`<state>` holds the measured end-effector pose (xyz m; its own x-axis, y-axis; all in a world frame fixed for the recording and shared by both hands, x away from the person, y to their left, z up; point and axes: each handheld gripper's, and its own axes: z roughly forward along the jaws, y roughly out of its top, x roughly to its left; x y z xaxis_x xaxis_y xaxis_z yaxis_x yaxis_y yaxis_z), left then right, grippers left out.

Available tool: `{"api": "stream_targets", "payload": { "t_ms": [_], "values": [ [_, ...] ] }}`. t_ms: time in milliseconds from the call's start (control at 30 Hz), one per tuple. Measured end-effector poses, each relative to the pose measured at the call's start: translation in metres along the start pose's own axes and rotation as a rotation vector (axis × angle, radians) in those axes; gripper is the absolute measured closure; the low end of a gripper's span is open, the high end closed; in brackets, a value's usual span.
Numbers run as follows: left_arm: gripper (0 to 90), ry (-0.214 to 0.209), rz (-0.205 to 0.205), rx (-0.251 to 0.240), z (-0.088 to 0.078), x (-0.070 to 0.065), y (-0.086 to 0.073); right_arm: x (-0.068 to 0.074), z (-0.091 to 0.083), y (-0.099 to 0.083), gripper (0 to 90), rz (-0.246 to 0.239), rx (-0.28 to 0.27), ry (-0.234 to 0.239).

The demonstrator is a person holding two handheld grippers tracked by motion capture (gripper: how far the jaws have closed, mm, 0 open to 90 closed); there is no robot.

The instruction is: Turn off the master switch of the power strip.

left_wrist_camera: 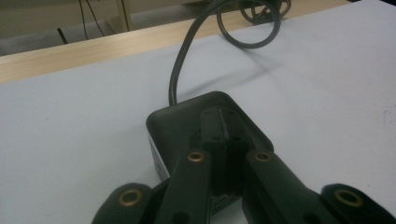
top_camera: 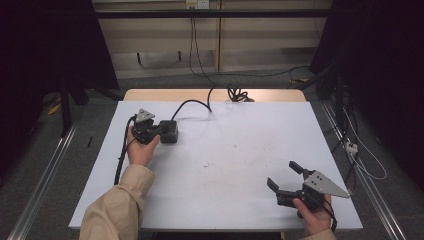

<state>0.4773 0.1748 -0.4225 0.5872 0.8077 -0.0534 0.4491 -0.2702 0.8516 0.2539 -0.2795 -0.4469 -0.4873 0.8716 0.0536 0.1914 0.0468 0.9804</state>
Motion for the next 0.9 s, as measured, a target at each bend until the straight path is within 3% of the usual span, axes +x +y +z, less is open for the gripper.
{"api": "stream_targets", "payload": {
  "t_ms": [167,300,533,800,900],
  "values": [
    [90.0,-0.014,-0.021,-0.007,0.0006,0.0016,-0.0005,0.0002,0.0004,-0.0001,4.1,0.002,0.000,0.000],
    [90.0,-0.004,-0.001,0.004,0.0002,0.0009,0.0000,0.0005,0.0006,-0.0002,4.1,-0.001,0.003,0.001],
    [90.0,-0.003,-0.025,0.002,0.0003,0.0003,0.0000,0.0015,0.0010,0.0001,4.2,-0.004,0.003,0.005],
    [90.0,0.005,-0.009,0.011,0.0006,-0.0003,0.0013,0.0003,-0.0001,0.0002,4.2,0.004,-0.001,0.002],
    [90.0,0.011,0.016,0.014,0.0006,-0.0019,0.0014,0.0012,0.0000,0.0004,4.3,0.002,0.001,0.001]
  ]
}}
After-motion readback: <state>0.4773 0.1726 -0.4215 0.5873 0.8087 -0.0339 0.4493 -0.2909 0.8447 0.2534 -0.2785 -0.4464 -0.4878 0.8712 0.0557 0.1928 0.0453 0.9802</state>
